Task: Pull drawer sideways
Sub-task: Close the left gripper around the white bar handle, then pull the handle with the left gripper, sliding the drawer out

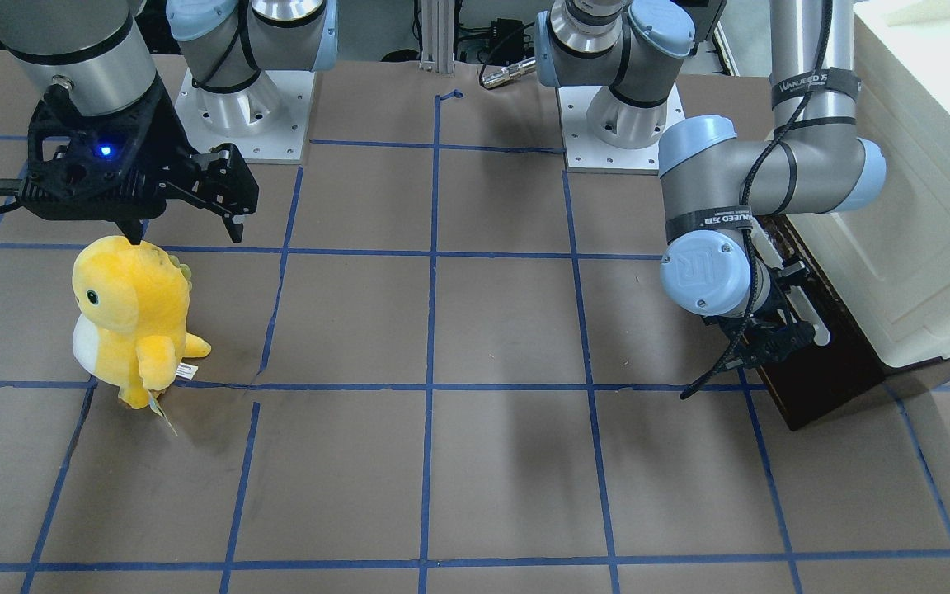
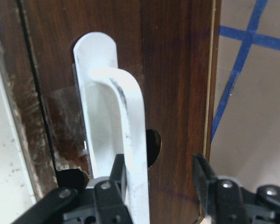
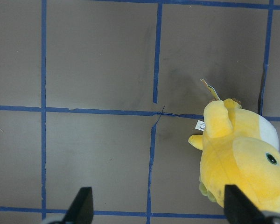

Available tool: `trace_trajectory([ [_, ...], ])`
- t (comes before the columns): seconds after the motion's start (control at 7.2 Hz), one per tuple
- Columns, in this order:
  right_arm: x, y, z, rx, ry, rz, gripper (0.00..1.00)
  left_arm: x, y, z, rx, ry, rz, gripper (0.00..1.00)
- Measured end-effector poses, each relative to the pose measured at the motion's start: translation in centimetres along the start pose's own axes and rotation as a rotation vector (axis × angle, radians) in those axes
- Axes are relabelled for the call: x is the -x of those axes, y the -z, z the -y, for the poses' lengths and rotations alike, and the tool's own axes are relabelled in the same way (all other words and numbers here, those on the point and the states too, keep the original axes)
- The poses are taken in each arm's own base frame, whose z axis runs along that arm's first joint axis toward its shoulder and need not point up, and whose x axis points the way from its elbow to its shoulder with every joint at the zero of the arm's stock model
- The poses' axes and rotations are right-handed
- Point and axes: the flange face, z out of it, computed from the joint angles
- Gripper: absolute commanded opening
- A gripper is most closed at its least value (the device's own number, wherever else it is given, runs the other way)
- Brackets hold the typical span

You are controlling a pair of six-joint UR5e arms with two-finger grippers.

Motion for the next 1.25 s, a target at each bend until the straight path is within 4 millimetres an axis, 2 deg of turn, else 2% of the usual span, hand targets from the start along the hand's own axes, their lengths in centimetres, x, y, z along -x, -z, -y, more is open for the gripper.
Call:
trace_trajectory([
  [0.42, -0.01, 0.0, 0.0, 0.0, 0.0, -0.001, 1.0, 0.33, 0.21, 0.21, -0.002, 0.003, -0.004, 0.27],
  [0.56, -0.01, 0.0, 0.0, 0.0, 0.0, -0.001, 1.0, 0.48, 0.36, 0.22, -0.005, 0.002, -0.005, 0.04],
  [0.69, -0.01, 0.0, 0.0, 0.0, 0.0, -0.001, 1.0, 0.64, 0.49, 0.15, -0.006, 0.001, -0.005, 0.0],
  [1.25, 0.0, 0.0, 0.0, 0.0, 0.0, 0.0, 1.0, 0.95, 0.65, -0.18, 0.01, -0.005, 0.004, 0.0],
])
